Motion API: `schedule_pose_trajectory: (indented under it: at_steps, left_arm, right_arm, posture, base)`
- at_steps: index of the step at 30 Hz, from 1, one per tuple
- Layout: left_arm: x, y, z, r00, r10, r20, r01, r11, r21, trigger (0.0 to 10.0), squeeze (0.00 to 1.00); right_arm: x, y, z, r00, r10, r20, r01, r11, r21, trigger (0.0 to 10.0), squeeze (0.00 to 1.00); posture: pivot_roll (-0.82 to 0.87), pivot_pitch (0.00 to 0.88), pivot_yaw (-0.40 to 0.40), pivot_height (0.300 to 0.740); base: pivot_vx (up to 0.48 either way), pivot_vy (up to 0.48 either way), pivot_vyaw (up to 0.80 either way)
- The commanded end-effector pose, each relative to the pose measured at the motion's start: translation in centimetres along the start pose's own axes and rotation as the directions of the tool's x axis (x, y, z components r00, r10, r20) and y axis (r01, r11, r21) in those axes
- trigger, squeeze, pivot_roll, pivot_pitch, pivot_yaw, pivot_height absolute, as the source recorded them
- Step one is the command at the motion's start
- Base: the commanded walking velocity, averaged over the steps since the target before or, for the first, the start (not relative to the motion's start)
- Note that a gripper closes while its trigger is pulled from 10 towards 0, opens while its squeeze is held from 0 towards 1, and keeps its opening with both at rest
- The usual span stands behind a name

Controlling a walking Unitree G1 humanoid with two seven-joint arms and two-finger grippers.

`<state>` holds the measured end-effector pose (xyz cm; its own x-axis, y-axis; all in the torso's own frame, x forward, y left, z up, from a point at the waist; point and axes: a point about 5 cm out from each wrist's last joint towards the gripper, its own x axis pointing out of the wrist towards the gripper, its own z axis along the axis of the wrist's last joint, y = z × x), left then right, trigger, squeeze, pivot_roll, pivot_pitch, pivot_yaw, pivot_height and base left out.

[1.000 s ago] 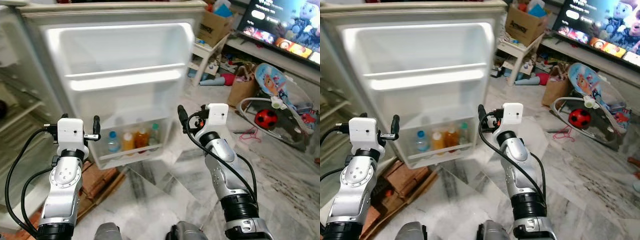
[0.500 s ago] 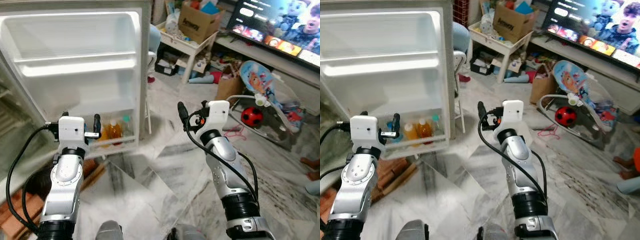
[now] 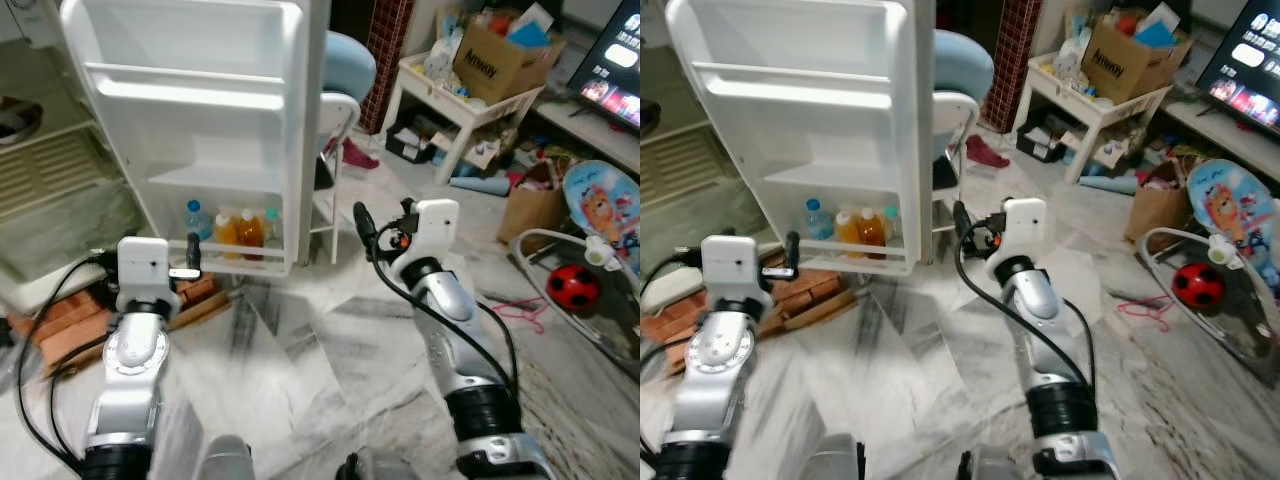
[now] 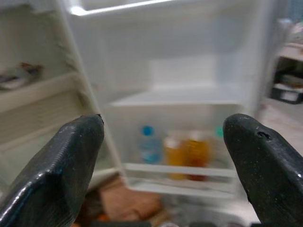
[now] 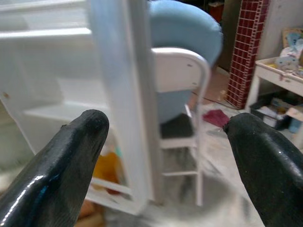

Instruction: Restocking fridge

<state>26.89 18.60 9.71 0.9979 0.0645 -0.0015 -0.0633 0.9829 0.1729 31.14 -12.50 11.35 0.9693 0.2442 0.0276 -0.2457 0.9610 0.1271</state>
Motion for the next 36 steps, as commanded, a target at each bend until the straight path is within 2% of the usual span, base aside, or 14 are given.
schedule_pose_trajectory:
  at_steps: [1,4,20,24,26,29,36]
  left_arm:
    - [0.2,0.5,0.2,1.000,0.007,0.009,-0.007,1.000,0.019,10.0,0.00]
    - [0.2,0.5,0.3,1.000,0.009,0.011,-0.009,1.000,0.020,10.0,0.00]
    - [0.2,1.3,-0.1,0.999,0.052,-0.003,-0.052,0.998,0.043,10.0,0.00]
    - [0.2,1.3,0.2,0.998,0.059,0.029,-0.059,0.998,0.019,10.0,0.00]
    - [0.2,1.4,0.2,0.998,0.062,0.022,-0.063,0.997,0.052,10.0,0.00]
    - [0.2,1.4,0.3,0.998,0.054,0.033,-0.055,0.998,0.033,10.0,0.00]
    - [0.2,1.7,0.1,0.997,0.066,0.026,-0.067,0.997,0.039,10.0,0.00]
  right_arm:
    - [0.2,0.0,0.5,1.000,-0.003,0.025,0.003,1.000,0.014,10.0,0.00]
    - [0.2,0.0,0.5,1.000,-0.002,0.026,0.001,1.000,0.016,10.0,0.00]
    - [0.2,0.1,0.7,0.999,0.005,0.047,-0.005,1.000,-0.003,10.0,0.00]
    - [0.0,0.4,1.1,0.995,0.065,0.076,-0.066,0.998,0.005,10.0,0.00]
    - [0.1,0.6,1.3,0.994,0.075,0.083,-0.074,0.997,-0.017,10.0,0.00]
    - [0.2,0.7,1.3,0.993,0.075,0.087,-0.074,0.997,-0.011,10.0,0.00]
    - [0.1,0.9,1.2,0.992,0.092,0.088,-0.091,0.996,-0.011,10.0,0.00]
  posture:
    - [0.03,0.066,-0.071,0.740]
    - [0.03,0.066,-0.071,0.740]
    - [0.03,0.063,-0.071,0.740]
    - [0.03,0.063,-0.070,0.740]
    - [0.03,0.061,-0.069,0.740]
    - [0.03,0.062,-0.069,0.740]
    - [0.03,0.059,-0.068,0.740]
  base:
    - [0.000,-0.382,0.64]
    - [0.000,-0.368,0.59]
    - [0.015,-0.425,0.00]
    - [0.000,0.000,0.00]
    - [0.000,0.000,0.68]
    - [0.000,0.000,0.68]
    - [0.368,0.000,0.65]
